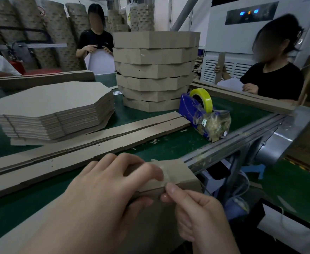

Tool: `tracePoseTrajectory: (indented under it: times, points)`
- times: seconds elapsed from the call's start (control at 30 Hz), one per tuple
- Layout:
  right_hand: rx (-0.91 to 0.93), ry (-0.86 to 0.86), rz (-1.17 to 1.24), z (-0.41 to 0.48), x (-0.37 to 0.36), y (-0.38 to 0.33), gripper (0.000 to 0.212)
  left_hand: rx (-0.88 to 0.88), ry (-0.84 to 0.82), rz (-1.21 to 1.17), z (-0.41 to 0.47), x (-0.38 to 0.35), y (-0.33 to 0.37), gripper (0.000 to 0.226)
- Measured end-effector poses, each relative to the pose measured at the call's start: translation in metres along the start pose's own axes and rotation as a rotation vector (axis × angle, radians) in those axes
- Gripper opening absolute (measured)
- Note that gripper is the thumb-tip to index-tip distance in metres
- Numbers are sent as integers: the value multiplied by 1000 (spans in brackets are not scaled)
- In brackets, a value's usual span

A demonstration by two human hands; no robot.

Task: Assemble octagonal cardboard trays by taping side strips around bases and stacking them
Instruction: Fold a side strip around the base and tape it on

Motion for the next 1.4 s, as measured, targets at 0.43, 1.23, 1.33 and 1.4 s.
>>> tracePoseTrajectory:
  times: [0.43,1.23,1.33,1.4]
  points:
    - [-20,-430,-332,15,17,-17,32,240,145,72,9,-13,28,23]
    - [729,-45,-712,22,58,36,34,113,23,194,4,-8,18,44]
    - [658,60,-671,31,67,31,27,112,20,150,8,0,27,40]
    - [485,19,-578,41,75,27,29,109,43,96,4,5,23,45]
Point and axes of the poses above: each hand's wrist, its own z-axis towards the middle knuckle, its own x-axis out of the back of the hand, y = z × x, the point moved 1 cm from there along z, towards the middle knuckle, and after that the axes turned 12 degrees about x, right-handed, at the moved point
